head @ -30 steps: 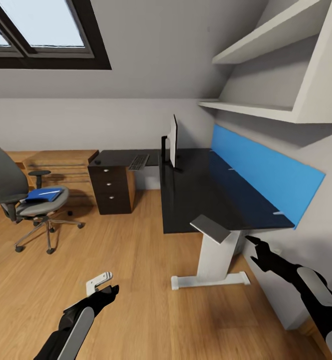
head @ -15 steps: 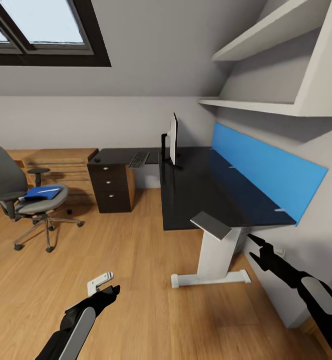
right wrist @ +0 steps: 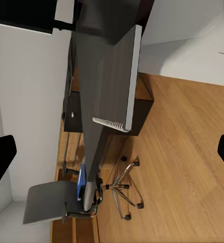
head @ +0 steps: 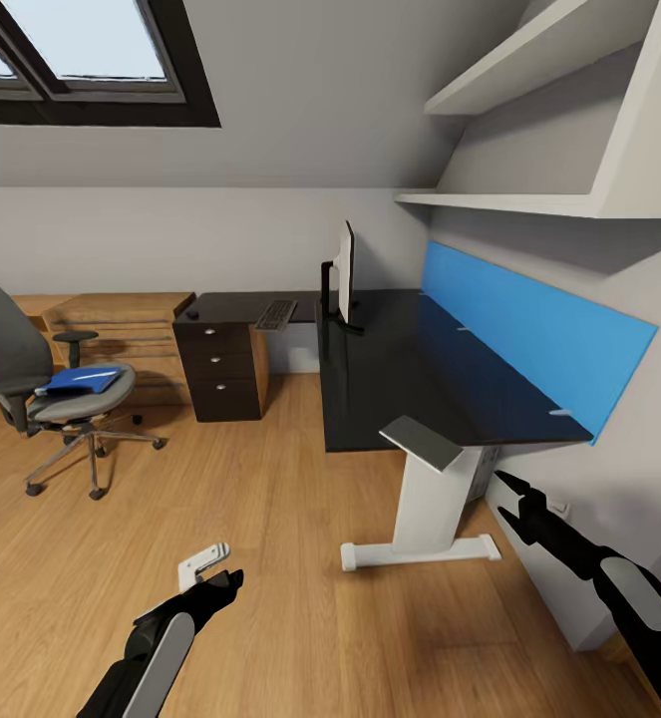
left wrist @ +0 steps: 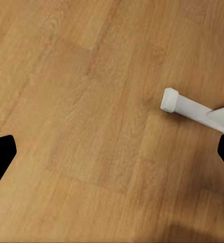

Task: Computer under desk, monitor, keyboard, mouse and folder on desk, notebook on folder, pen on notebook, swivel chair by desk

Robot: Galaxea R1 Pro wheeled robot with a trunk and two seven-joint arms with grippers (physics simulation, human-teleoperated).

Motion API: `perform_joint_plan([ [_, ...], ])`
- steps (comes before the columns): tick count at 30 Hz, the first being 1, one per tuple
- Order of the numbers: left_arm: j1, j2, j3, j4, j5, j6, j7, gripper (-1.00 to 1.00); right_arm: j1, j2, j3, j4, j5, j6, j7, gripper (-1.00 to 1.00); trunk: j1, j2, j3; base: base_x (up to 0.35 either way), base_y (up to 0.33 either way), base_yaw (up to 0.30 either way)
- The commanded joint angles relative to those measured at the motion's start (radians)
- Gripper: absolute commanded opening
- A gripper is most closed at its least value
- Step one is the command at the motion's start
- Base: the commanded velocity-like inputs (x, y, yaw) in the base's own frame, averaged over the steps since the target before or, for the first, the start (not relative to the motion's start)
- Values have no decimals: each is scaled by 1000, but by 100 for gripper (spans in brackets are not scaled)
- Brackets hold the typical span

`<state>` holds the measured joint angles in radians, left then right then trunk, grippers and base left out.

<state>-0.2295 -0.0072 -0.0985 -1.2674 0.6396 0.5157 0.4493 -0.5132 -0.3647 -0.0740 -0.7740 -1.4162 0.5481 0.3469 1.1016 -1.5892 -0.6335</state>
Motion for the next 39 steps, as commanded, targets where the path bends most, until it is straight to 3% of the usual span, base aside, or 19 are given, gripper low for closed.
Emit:
perform_joint_plan([
  [1, -1, -1, -1, -1, 10, 1, 10, 100, -1, 0, -2, 1, -4, 7, 0, 100, 4, -8, -4, 0, 0, 0],
  [11, -1, -5, -1, -1, 11, 1, 10, 100, -1, 1, -32, 2, -4, 8, 0, 100, 42, -78, -36, 0, 0, 0],
  [29, -1, -5, -1, 0, 11, 1, 11, 100, -1, 5, -41, 36, -10, 8, -4, 100, 111, -204, -92, 0, 0, 0],
  [36, -1, -4, -1, 13, 12, 2, 4, 100, -1, 7, -45, 47, -17, 16, -8, 100, 111, -204, -92, 0, 0, 0],
  [39, -1, -2, -1, 29, 11, 2, 1, 100, -1, 20, -43, 47, -18, 15, -6, 100, 111, -204, -92, 0, 0, 0],
])
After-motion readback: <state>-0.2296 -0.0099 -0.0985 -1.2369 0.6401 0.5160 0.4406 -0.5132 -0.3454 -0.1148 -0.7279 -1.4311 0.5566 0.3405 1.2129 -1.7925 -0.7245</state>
